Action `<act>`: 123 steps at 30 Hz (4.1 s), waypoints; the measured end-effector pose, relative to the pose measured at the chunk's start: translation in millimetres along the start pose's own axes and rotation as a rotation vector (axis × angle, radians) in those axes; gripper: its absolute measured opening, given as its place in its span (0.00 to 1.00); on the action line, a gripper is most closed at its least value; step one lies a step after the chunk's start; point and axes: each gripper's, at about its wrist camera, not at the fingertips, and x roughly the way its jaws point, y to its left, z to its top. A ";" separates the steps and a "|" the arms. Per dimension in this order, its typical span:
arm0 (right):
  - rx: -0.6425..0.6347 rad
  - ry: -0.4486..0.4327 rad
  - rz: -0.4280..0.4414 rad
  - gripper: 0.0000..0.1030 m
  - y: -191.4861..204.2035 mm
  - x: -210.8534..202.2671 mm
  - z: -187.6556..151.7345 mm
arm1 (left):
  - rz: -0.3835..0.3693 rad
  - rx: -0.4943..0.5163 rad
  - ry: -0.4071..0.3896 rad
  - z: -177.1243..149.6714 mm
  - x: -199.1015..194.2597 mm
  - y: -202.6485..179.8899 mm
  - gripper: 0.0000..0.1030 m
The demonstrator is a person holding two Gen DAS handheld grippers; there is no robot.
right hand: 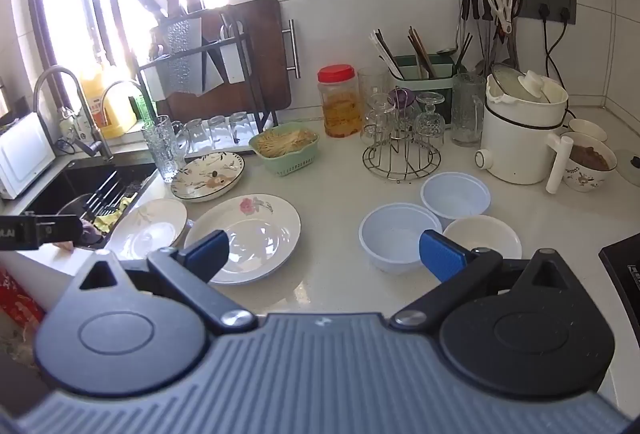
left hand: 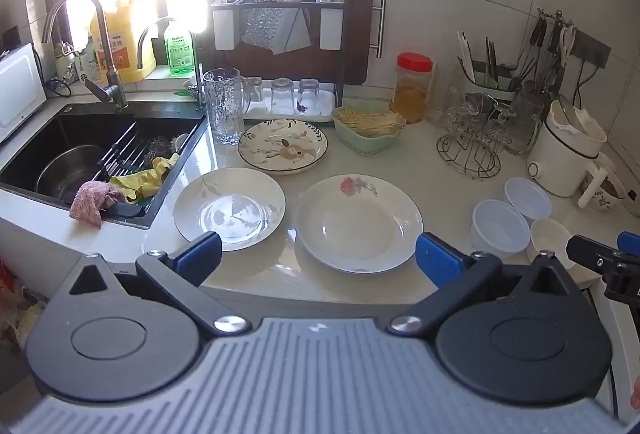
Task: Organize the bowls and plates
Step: 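Move the left gripper toward the white leaf-print plate by the sink, then close the left gripper on the rim of the leaf-print plate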
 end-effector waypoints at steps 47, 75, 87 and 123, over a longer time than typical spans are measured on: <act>0.040 -0.035 -0.016 1.00 -13.3 -30.6 -9.0 | -0.088 0.031 0.001 -12.9 -21.6 -18.6 1.00; 0.011 -0.026 0.005 1.00 -3.2 -32.5 -5.9 | -0.101 0.010 -0.002 -21.4 -28.1 -13.2 1.00; 0.005 -0.001 0.022 1.00 4.9 -15.4 -2.7 | -0.096 -0.005 0.009 -17.1 -18.2 -1.0 1.00; 0.095 0.094 0.057 0.97 132.7 126.7 12.0 | -0.215 0.133 0.090 72.2 157.3 136.0 1.00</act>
